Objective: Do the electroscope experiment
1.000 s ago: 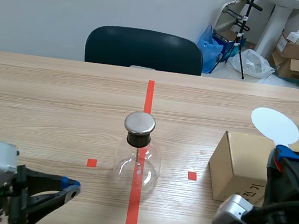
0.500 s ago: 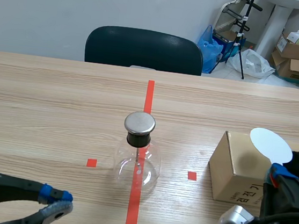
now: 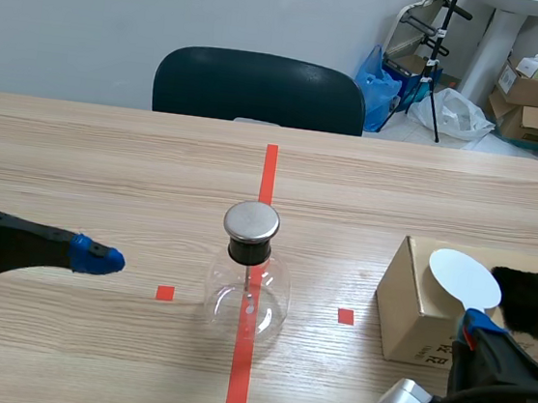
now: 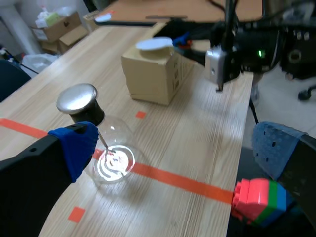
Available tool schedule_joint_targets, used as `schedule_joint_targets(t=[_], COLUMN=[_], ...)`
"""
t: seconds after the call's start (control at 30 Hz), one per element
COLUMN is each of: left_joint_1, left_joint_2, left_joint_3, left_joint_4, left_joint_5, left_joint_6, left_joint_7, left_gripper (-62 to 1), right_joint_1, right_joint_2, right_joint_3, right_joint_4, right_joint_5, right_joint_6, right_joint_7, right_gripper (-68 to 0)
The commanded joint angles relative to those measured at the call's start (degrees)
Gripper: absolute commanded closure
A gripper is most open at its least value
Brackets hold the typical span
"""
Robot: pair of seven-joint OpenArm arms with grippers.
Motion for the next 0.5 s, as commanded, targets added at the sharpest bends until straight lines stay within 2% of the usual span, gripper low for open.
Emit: schedule_joint_targets(t=[0.0,0.13,0.2,0.3,0.43,0.47], left_joint_1=[-0.13,-0.13,-0.13,-0.13,-0.13,-0.13], left_joint_2=[0.26,0.26,0.26,0.26,0.24,0.26], left_joint_3=[0.37,0.37,0.37,0.37,0.37,0.37], left_joint_4=[0.07,0.07,0.07,0.07,0.07,0.07], left_joint_5=[-0.81,-0.85,-1.11,-3.02,-4.50,-5.70], left_joint_6=[-0.09,-0.09,-0.09,-0.09,-0.09,-0.09], left_joint_7=[-0.57,-0.37,-0.35,-0.31,0.50,1.73], left_gripper=[-62.3,-62.3,-62.3,-62.3,-62.3,-62.3], right_joint_1=[-0.42,-1.05,-1.05,-1.03,-1.01,-1.01], right_joint_2=[-0.02,0.15,0.28,0.94,1.27,1.27], right_joint_3=[0.07,0.07,0.20,0.20,0.17,0.17], right_joint_4=[0.52,0.52,0.52,0.52,0.52,0.52], right_joint_5=[0.22,-0.26,-2.19,-5.42,-5.42,-5.46], right_joint_6=[-3.34,-3.34,-3.34,-3.34,-3.34,-3.34], right_joint_7=[0.00,-0.02,-0.98,-3.28,-3.26,-3.23], right_gripper=[-1.1,-1.1,-1.1,-1.1,-1.1,-1.1])
